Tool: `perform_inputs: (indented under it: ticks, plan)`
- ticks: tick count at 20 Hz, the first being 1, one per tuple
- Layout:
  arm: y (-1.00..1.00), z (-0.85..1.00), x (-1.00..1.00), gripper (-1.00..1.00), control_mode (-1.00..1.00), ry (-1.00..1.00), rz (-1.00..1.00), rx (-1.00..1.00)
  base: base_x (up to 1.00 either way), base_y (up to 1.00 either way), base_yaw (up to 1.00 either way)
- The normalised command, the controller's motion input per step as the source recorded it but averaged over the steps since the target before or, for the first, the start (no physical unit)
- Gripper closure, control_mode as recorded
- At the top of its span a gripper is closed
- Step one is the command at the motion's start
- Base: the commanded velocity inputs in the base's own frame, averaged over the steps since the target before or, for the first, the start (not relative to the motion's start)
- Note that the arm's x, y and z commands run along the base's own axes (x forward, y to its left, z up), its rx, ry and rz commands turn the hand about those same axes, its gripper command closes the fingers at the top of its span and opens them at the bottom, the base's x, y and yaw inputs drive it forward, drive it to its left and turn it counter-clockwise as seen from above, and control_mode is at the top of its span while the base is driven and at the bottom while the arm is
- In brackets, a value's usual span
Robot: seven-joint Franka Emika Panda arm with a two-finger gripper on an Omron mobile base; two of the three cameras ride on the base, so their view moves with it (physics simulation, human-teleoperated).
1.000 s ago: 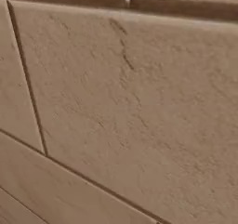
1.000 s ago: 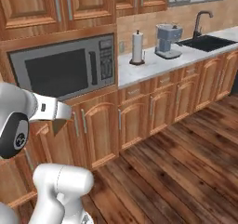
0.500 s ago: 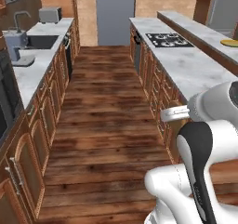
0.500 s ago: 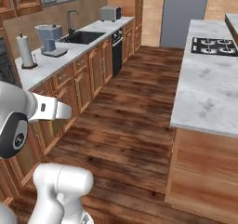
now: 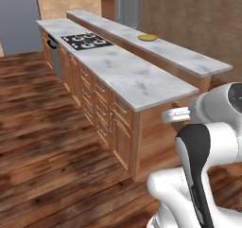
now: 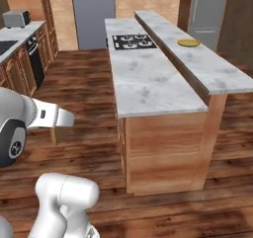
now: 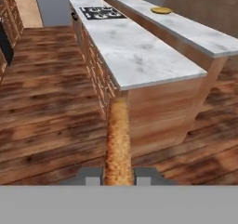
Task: Start the toaster. Once the lever pops up, take the bread to the plate on the dining counter.
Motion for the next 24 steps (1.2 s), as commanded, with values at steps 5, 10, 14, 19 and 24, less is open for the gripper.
perform_inputs:
  ticks: [5,10,14,19,24]
  plan:
    - [0.00,0.00,0.00,1.00,1.00,0.00,0.00,0.00,0.13,-1.00,-0.10]
    - [0.00,0.00,0.00,1.00,1.00,0.00,0.00,0.00,0.63,-0.98,0.00]
    - [0.00,0.00,0.00,1.00,1.00,0.00,0.00,0.00,0.94,-0.82,0.03]
    - [0.00,0.00,0.00,1.00,1.00,0.00,0.00,0.00,0.78,-0.98,0.14]
    - [0.00,0.00,0.00,1.00,1.00,0.00,0.00,0.00,0.65,-1.00,0.15]
